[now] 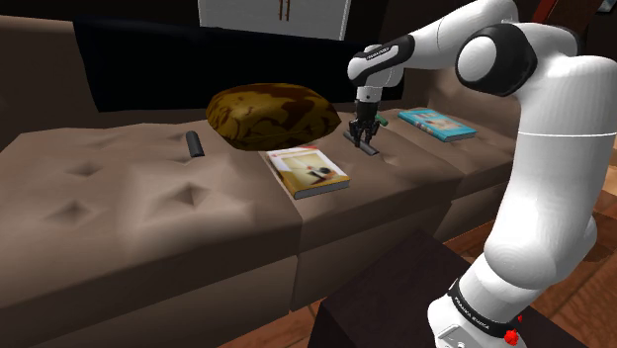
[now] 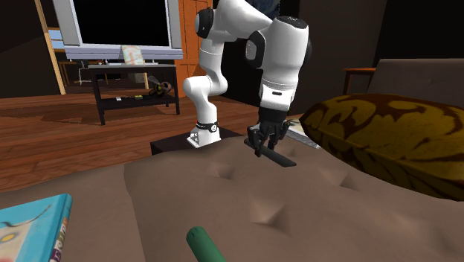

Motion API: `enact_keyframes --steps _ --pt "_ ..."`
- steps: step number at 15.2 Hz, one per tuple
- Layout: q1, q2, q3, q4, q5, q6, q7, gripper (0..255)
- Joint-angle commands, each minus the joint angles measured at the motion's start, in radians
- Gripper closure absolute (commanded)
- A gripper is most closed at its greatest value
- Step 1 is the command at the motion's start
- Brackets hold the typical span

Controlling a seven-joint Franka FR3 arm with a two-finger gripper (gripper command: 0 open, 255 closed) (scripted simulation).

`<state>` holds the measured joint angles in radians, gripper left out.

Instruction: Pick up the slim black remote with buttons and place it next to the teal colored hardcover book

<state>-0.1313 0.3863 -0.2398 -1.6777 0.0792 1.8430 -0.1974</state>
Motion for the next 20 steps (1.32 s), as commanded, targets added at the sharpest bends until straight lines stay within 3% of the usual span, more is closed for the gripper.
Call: enact_keyframes --steps 1,17,20 --pt "0.0 -0.01 -0.001 0.012 -0.003 -0.022 0.0 255" --pt "-0.001 -0.054 -0.007 0.16 -0.015 -0.213 0.007 255" --pt "-0.04 -0.067 -0.03 0.139 -0.024 -0.206 -0.054 255"
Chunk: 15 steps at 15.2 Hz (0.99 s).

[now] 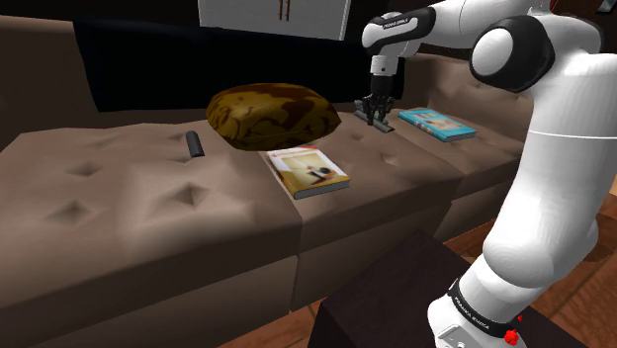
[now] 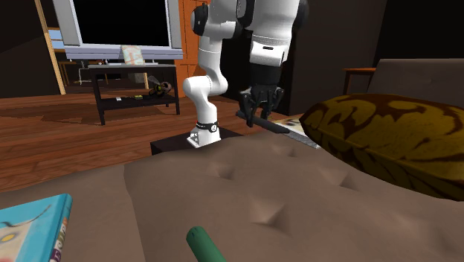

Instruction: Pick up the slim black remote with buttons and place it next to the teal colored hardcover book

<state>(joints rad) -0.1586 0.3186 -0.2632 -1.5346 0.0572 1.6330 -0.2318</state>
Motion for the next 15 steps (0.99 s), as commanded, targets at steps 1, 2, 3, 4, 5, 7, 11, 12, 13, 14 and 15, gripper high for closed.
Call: enact_keyframes --steps 1,2,3,4,5,7,11,12,13,14,15 --pt "-0.025 -0.002 -0.015 -0.008 -0.004 0.006 -0.04 255" --pt "-0.039 -0.003 -0.023 -0.011 -0.007 0.008 -0.061 255" --pt "-0.052 -0.004 -0.031 -0.013 -0.009 0.009 -0.082 255" --pt "-0.066 -0.004 -0.039 -0.013 -0.011 0.01 -0.103 255" --pt "-0.08 -0.002 -0.046 -0.012 -0.012 0.011 -0.124 255" --pt "-0.108 0.004 -0.062 -0.007 -0.015 0.012 -0.167 255" --pt "-0.168 0.027 -0.091 0.021 -0.016 0.009 -0.254 255" --pt "-0.184 0.035 -0.098 0.031 -0.015 0.007 -0.275 255" --pt "-0.2 0.044 -0.105 0.043 -0.014 0.005 -0.297 255" --pt "-0.216 0.054 -0.111 0.056 -0.012 0.003 -0.319 255" --pt "-0.233 0.066 -0.118 0.071 -0.01 0.0 -0.341 255"
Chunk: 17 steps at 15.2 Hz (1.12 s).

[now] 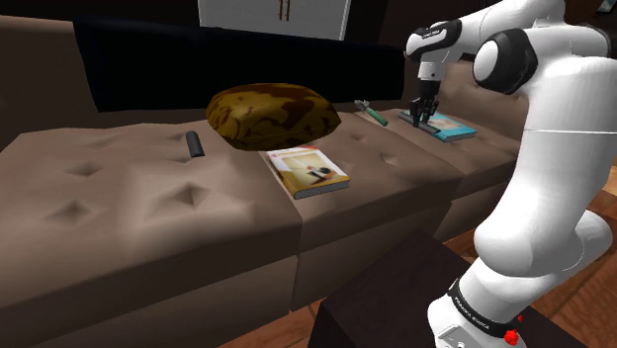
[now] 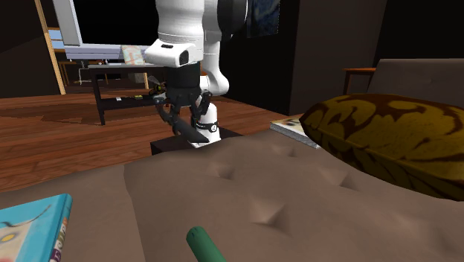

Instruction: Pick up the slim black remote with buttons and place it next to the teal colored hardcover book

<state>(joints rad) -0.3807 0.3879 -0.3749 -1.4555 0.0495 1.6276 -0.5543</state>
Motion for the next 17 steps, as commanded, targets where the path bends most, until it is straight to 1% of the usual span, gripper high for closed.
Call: enact_keyframes --steps 1,6,11,17 --pt "-0.028 0.009 -0.012 0.008 0.0 0.002 -0.04 255" --pt "-0.121 0.087 -0.038 0.116 0.019 -0.025 -0.149 255" --pt "-0.232 0.199 -0.053 0.282 0.048 -0.075 -0.252 255" --pt "-0.223 0.198 -0.05 0.198 0.048 0.007 -0.248 255"
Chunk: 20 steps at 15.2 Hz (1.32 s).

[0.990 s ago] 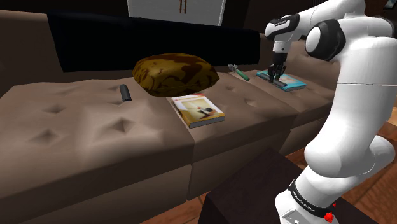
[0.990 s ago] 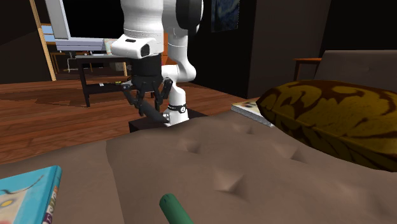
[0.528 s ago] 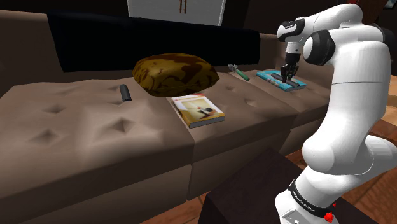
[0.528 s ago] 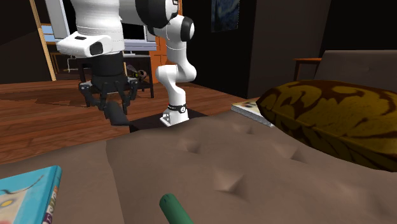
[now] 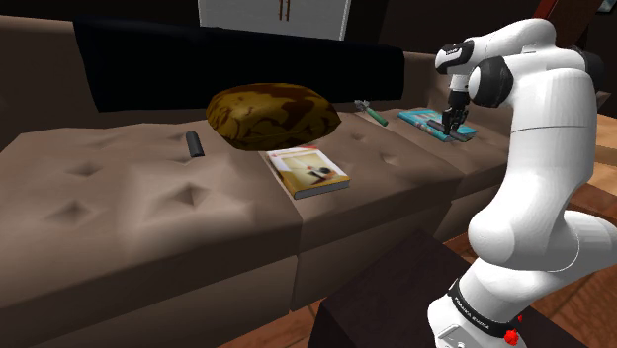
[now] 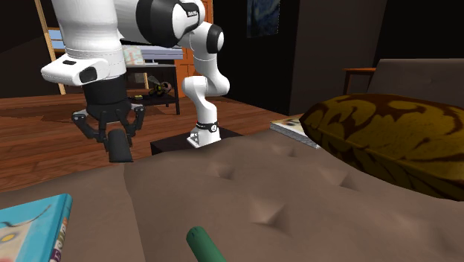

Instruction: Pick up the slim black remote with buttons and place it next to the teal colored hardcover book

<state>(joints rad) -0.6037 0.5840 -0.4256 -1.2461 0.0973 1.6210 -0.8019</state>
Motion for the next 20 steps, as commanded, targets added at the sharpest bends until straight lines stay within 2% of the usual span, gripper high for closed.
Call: enact_keyframes --steps 1,11,19,20 --pt "0.002 0.002 0.001 -0.024 0.001 0.026 0.0 255" --pt "0.008 0.025 0.008 -0.124 0.01 0.147 0.003 255" --pt "0.008 0.027 0.008 -0.127 0.01 0.151 0.003 255" --pt "0.008 0.027 0.008 -0.127 0.01 0.151 0.003 0"
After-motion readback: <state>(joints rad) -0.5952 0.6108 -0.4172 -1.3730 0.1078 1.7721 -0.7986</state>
